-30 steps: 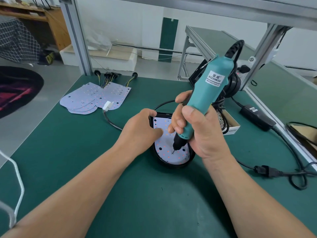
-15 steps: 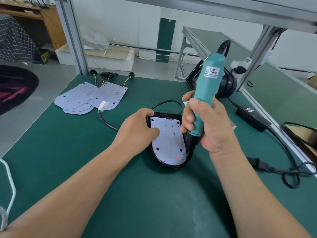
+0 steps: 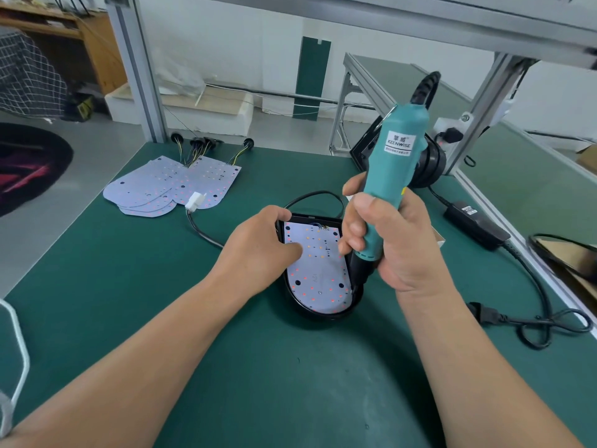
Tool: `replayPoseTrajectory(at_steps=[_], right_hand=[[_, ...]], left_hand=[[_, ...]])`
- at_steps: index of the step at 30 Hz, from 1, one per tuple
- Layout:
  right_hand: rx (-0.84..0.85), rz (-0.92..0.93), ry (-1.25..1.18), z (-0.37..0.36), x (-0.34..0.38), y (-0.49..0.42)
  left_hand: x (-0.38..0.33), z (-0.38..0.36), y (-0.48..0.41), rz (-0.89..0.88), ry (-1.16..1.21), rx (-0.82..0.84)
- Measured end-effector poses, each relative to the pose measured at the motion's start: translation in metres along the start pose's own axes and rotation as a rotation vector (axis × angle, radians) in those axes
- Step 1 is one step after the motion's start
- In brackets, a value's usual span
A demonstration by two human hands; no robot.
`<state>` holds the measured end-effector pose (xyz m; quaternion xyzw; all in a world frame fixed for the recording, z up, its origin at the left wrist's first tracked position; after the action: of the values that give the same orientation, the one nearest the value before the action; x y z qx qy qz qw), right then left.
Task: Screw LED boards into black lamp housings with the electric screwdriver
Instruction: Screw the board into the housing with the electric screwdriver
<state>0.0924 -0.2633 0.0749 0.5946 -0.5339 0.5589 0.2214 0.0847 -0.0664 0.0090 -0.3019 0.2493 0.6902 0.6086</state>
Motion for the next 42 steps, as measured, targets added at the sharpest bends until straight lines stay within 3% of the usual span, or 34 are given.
replayPoseTrajectory(at_steps=[7,12,28,42], right_hand=[[-0.012,0.06,-0.074,0.005,0.008,-0.001],[-0.011,0.072,-0.106,0.008,0.01,-0.002],[0.015,-0.066,-0.021,-0.001,-0.006,0.0],[0.004,0.008,-0.131,0.004,0.001,-0.002]], left_hand=[[-0.007,0.005,0.004,-0.028,-0.023,-0.002],[-0.015,0.015,0.01,-0.082,-0.07,-0.093],[-0.028,0.004,0.025,-0.172,-0.235,-0.069],[-0.032,0.008,0.029,-0.185,-0.161,-0.068]])
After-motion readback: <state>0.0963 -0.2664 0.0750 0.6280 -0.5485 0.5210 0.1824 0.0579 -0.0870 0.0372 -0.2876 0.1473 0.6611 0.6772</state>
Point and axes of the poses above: each hand's wrist, its own y-axis away from the middle knuckle, its own z-axis out of the back of the hand, x = y × z, the point moved 3 cm from there along -y, towards the middle knuckle, and after that the axes turned 9 degrees about -y, right-handed, at the moved point
